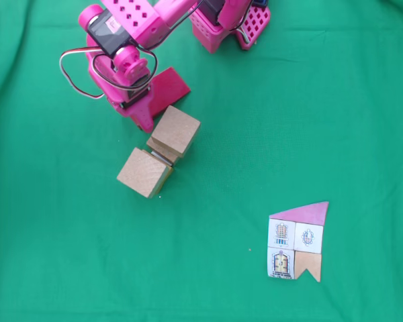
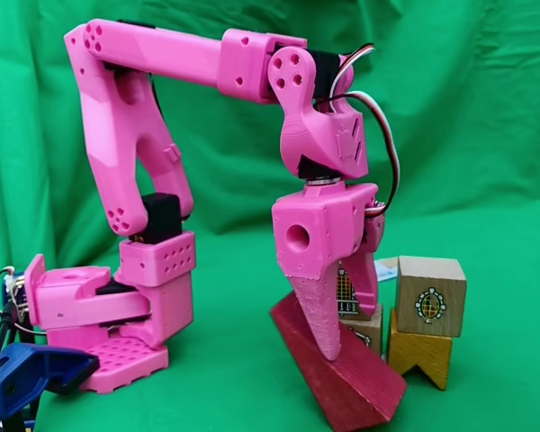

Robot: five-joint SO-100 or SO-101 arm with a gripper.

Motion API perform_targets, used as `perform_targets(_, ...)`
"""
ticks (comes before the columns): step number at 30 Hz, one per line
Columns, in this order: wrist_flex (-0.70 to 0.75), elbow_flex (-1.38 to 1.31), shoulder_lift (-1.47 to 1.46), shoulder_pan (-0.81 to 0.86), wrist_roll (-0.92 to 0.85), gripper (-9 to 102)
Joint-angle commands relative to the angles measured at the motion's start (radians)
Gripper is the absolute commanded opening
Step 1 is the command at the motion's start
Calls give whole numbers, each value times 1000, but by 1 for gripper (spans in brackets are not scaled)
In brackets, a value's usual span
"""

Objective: Grasp some building blocks and build the house on the picture.

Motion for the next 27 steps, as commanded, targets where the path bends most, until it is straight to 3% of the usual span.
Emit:
perform_targets(1,5,12,52,-3,-6,34)
perform_targets(20,-8,20,35,31,-9,34)
perform_targets(27,-12,89,34,32,-95,34)
